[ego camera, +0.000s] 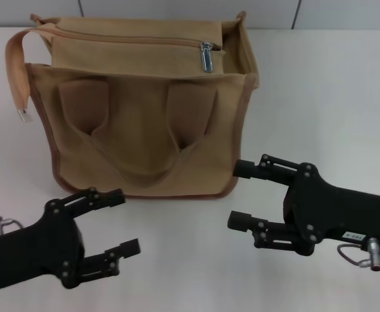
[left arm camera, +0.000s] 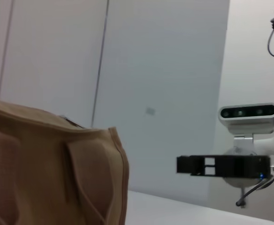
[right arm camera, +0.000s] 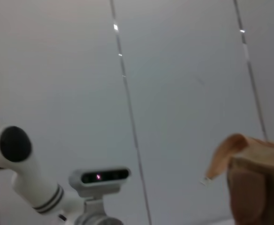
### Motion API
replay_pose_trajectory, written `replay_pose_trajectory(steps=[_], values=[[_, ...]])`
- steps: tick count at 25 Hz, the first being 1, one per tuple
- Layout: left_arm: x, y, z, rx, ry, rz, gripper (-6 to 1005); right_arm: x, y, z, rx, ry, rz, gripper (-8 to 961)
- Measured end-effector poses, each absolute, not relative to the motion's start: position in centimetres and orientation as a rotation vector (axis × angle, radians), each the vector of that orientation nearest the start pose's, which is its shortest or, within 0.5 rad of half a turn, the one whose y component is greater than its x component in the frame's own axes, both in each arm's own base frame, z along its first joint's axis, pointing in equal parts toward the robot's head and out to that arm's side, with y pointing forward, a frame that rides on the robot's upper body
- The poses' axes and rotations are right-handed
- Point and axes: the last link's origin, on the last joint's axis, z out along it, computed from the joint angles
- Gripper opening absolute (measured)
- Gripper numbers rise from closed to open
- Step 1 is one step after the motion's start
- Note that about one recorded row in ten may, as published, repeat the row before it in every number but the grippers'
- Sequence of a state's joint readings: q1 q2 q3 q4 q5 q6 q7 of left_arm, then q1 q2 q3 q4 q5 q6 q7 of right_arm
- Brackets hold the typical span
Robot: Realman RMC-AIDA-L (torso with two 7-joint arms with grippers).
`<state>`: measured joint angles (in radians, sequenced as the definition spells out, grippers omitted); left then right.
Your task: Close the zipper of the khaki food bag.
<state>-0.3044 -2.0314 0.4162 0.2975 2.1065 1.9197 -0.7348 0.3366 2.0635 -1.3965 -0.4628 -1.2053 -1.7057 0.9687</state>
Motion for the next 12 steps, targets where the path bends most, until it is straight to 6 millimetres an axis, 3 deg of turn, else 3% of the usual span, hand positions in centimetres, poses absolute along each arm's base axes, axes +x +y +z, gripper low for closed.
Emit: replay_pose_trajectory(steps=[7,12], values=[[-30.5,20.8,-1.3,-2.661,-0.311,-1.111,774,24.6,24.1,-5.5,-2.804,0.366,1.189,763],[-30.4,20.5,-2.7,-2.709,-0.311,-1.07,773,24.8,23.9,-6.5,-2.88,0.39,1.116,761]])
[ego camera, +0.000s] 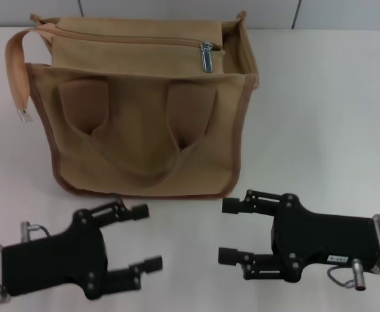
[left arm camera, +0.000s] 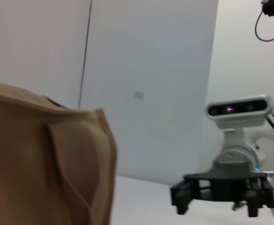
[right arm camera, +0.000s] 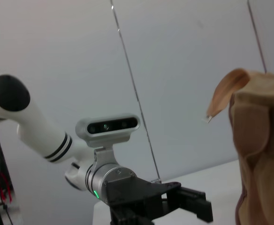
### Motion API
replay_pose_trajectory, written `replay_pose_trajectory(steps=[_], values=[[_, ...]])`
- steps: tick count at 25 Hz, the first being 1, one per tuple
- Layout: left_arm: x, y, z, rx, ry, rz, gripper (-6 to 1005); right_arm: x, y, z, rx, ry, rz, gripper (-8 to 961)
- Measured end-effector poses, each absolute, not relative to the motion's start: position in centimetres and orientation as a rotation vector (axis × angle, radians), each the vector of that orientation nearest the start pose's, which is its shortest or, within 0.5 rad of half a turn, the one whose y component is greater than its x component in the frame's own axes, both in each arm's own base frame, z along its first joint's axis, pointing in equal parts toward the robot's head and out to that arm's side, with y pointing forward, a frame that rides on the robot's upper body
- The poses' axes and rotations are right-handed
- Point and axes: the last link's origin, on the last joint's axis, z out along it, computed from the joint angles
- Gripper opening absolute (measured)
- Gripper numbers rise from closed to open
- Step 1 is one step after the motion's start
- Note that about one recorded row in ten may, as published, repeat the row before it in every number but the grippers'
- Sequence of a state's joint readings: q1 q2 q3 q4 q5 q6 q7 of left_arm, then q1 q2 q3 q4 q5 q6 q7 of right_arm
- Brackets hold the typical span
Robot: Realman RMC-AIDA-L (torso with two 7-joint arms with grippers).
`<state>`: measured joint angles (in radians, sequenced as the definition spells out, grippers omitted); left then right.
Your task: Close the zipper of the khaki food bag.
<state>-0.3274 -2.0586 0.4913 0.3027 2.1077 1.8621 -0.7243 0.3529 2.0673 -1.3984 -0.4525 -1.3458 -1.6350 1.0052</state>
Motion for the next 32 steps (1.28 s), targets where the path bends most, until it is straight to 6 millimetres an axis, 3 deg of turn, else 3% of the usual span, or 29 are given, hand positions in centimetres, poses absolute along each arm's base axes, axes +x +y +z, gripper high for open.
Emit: replay_pose_trajectory(steps=[9,20,32], values=[[-30.2,19.4,-3.8,-2.847,-0.274,-1.039,772,25.5,22.7,-7.2,-2.863,0.253,1.086,761],[-29.8,19.2,-3.5,-2.851,-0.169,-1.061,771,26.6,21.5,-7.7,-2.852,0.089,1.024,761],[-29.6,19.7,-3.5,-2.869,-0.159,-1.048,770,26.5,21.5,-7.6,-2.833,0.081,1.042,761]])
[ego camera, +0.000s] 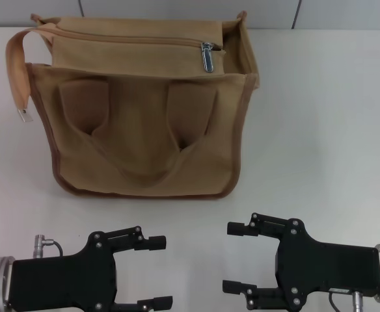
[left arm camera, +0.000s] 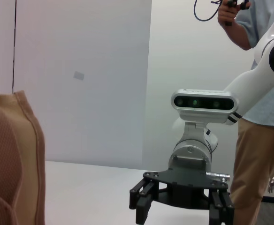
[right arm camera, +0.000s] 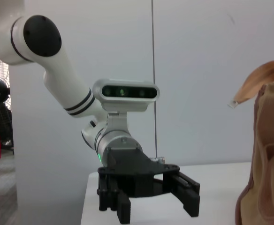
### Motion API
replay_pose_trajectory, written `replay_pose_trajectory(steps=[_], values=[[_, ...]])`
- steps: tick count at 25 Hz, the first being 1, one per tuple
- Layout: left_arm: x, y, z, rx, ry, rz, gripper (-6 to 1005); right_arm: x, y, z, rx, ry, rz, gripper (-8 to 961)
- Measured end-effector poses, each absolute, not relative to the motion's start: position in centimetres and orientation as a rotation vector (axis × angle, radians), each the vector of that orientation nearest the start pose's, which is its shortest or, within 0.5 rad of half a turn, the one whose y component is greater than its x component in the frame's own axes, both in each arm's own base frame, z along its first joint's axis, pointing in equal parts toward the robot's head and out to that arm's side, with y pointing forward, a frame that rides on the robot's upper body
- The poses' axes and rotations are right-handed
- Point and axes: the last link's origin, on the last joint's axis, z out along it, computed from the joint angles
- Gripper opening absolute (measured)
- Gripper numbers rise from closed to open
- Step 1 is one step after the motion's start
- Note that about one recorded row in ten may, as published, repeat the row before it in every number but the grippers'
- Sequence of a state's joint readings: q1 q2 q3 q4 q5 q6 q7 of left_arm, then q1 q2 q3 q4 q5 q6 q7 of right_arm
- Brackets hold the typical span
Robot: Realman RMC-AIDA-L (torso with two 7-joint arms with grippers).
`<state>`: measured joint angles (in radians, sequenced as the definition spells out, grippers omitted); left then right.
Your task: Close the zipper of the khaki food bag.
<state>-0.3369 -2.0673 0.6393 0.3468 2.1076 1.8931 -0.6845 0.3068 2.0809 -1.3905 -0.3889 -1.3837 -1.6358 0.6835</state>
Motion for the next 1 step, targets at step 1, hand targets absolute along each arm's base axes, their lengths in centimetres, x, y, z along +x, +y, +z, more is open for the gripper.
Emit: replay_pose_trajectory(steps=[1], values=[[-29.61,19.74,-3.5,-2.869,-0.159,-1.049,770,26.45,21.48,-7.55,-2.83,0.08,1.047,761]])
